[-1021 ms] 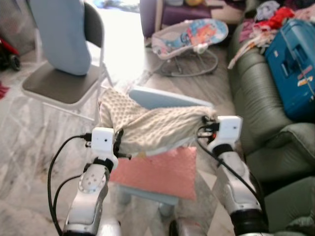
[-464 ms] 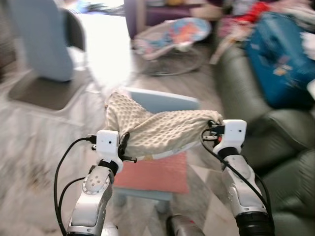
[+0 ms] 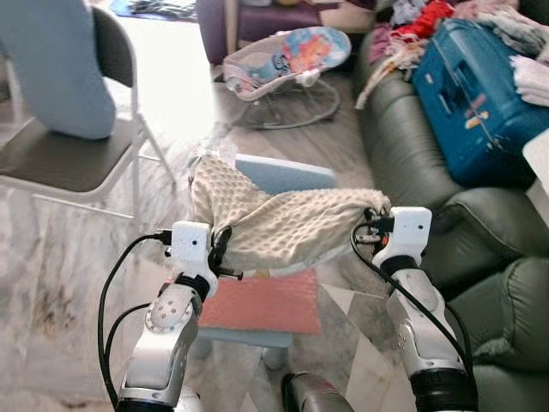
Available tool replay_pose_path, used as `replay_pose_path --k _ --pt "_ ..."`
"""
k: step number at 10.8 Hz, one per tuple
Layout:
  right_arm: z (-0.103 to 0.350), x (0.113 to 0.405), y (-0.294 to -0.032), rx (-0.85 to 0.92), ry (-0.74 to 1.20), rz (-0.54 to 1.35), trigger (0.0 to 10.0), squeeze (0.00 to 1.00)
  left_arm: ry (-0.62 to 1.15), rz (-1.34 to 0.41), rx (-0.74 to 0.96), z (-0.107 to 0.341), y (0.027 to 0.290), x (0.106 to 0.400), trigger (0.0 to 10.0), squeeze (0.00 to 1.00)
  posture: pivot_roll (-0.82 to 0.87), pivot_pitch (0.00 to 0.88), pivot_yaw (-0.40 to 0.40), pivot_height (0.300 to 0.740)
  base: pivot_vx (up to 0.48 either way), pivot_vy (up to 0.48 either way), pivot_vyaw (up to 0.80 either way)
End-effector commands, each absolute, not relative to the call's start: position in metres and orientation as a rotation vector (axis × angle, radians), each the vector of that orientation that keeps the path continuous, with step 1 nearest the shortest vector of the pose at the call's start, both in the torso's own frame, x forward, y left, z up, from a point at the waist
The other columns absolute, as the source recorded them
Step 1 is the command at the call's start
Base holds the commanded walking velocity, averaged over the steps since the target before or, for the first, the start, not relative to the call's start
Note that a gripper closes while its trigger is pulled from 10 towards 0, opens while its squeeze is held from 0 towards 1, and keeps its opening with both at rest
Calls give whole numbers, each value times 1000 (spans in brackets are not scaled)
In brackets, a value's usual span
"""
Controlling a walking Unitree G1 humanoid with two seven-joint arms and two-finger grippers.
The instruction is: Move the pillow to the sofa
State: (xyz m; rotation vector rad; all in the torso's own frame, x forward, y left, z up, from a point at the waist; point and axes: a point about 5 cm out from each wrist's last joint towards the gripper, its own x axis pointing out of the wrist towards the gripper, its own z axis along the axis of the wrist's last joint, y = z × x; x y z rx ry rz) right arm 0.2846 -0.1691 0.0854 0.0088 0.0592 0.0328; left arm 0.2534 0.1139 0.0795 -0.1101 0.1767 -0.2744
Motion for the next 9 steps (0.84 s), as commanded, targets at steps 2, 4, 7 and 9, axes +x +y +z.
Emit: replay_pose_path --k 2,4,7,9 --pt "83 284 -169 -5 67 34 10000 0 159 -320 -130 85 106 254 10000 0 -31 108 -51 740 -304 0 0" --pt "82 284 -168 -4 70 35 10000 0 159 -321 -131 86 106 255 10000 0 -31 106 -52 740 -354 0 0" --pt "82 285 -169 -5 72 37 10000 0 159 -321 -131 86 105 255 10000 0 -30 105 -54 740 -336 0 0" --pt "82 285 -168 -5 76 41 10000 0 165 -318 -130 85 105 255 10000 0 -34 104 -54 740 -336 0 0"
